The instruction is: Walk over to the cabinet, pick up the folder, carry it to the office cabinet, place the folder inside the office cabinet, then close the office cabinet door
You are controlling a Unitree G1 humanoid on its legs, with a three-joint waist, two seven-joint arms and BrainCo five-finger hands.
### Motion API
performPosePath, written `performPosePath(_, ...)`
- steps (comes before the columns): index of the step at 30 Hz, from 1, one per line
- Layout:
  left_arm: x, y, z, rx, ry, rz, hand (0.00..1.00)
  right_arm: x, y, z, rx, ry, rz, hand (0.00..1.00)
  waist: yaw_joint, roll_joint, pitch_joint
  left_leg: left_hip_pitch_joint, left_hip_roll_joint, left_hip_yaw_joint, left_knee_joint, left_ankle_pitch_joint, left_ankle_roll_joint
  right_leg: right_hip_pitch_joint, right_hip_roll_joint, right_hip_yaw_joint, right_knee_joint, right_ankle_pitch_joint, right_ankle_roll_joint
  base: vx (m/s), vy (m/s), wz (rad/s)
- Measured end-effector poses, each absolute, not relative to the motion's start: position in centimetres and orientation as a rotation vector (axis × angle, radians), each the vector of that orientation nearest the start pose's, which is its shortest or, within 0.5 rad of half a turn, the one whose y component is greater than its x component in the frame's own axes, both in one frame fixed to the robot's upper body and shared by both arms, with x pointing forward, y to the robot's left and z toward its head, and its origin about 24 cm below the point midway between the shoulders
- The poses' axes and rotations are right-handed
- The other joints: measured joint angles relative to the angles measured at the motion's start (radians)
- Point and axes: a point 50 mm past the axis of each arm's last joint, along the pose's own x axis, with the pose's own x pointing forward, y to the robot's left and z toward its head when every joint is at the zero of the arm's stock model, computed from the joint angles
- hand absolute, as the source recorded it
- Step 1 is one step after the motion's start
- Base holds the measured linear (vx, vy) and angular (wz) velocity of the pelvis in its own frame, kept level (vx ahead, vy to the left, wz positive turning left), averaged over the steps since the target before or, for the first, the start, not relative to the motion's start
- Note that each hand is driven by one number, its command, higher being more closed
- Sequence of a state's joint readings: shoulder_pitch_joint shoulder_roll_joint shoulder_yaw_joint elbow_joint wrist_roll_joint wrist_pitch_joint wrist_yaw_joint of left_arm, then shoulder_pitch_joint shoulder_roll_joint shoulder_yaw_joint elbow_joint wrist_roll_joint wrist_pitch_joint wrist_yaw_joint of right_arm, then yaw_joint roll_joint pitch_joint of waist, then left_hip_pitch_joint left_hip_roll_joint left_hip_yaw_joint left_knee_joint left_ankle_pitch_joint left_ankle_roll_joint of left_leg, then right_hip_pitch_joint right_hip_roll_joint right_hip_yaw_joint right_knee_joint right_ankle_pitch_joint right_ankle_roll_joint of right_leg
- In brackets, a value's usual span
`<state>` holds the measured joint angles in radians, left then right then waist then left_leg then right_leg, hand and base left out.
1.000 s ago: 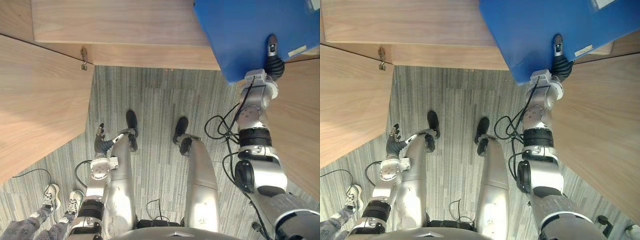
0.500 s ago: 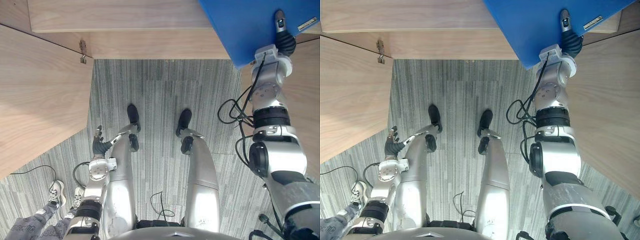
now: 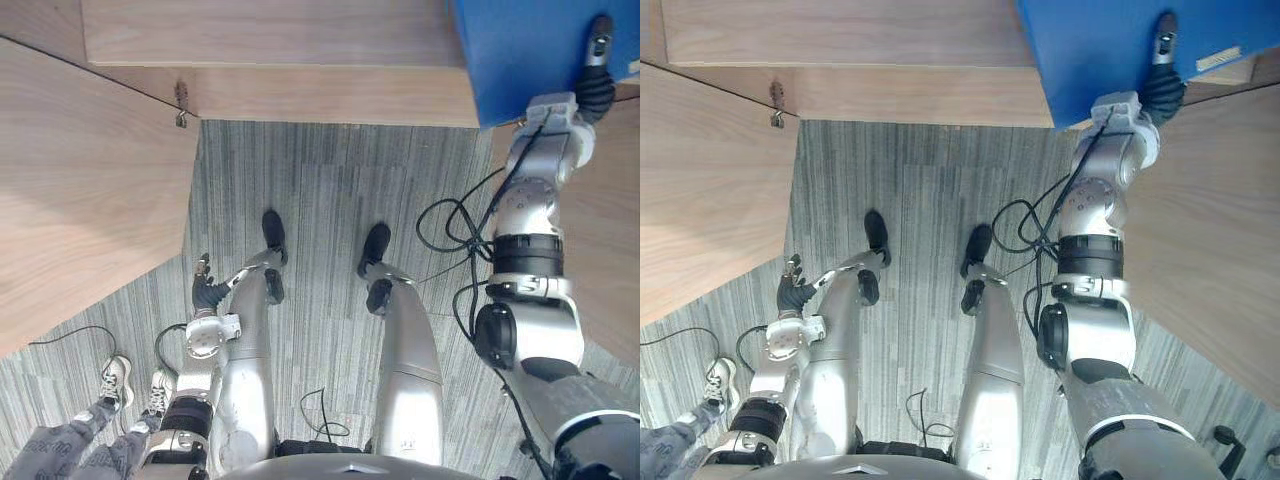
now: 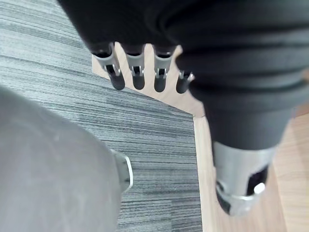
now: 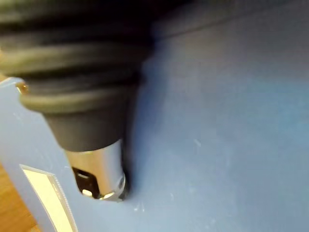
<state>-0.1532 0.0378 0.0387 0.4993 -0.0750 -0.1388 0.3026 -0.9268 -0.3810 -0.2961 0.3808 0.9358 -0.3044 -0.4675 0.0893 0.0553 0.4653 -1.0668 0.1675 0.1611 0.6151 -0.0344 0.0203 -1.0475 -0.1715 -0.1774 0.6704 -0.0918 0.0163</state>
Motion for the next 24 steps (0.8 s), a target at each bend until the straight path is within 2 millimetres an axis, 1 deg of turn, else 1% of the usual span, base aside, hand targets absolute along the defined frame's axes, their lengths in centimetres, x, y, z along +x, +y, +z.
performPosePath(1,26.8,17.3,-2.0,-0.008,0.212,0.324,0.0,34.5,-26.6,27.6,0.972,-0.758,-0.447,1.0,0.004,0.0,0.0,0.0,0.0,-0.002,0.011,-0.004,-0.001,-0.001,0.0,0.0,0.007,-0.004,-0.001,0.01,-0.037,0.05)
performPosePath(6,26.9,17.4,-1.7,-0.014,0.201,0.33,0.0,33.6,-26.1,27.0,0.997,-0.804,-0.436,1.0,0.002,0.0,0.0,-0.006,0.004,-0.013,0.028,-0.018,-0.006,-0.003,0.0,-0.003,0.029,-0.026,-0.008,0.0,-0.049,0.02)
performPosePath(11,27.1,17.3,-1.4,-0.018,0.187,0.33,0.0,33.6,-26.1,27.5,0.999,-0.832,-0.426,1.0,0.003,-0.001,-0.001,-0.025,0.005,-0.011,0.034,-0.021,-0.006,-0.027,0.0,0.001,0.04,-0.027,-0.005,0.01,-0.035,-0.01)
performPosePath(13,27.1,17.5,-1.4,-0.021,0.187,0.338,0.0,33.8,-26.0,28.0,1.0,-0.84,-0.406,1.0,0.001,-0.001,-0.001,-0.034,0.007,-0.009,0.036,-0.021,-0.006,-0.037,0.0,0.001,0.042,-0.026,-0.005,0.01,-0.015,-0.02)
performPosePath(15,27.1,17.5,-1.4,-0.022,0.186,0.336,0.0,34.2,-26.5,28.6,0.985,-0.834,-0.396,1.0,0.003,-0.001,-0.001,-0.036,0.007,-0.009,0.044,-0.021,-0.006,-0.039,0.0,0.001,0.044,-0.024,-0.005,0.0,0.0,0.0)
performPosePath(20,27.1,17.6,-1.5,-0.016,0.19,0.331,0.0,34.8,-27.2,30.8,0.965,-0.835,-0.342,1.0,0.001,-0.001,-0.001,-0.036,0.001,-0.001,0.032,-0.021,-0.004,-0.041,-0.007,0.005,0.04,-0.023,-0.001,0.0,0.0,0.0)
performPosePath(22,27.0,17.8,-1.6,-0.011,0.195,0.333,0.0,35.2,-27.7,31.7,0.916,-0.811,-0.349,1.0,0.001,-0.001,-0.001,-0.037,-0.002,0.005,0.027,-0.02,-0.002,-0.045,-0.01,0.009,0.034,-0.019,0.003,0.0,0.0,0.0)
performPosePath(24,27.0,18.0,-1.7,-0.003,0.201,0.332,0.0,35.4,-28.1,32.0,0.884,-0.795,-0.356,1.0,0.0,-0.001,-0.001,-0.039,-0.004,0.008,0.025,-0.02,-0.002,-0.049,-0.012,0.01,0.033,-0.019,0.004,0.0,0.0,0.0)
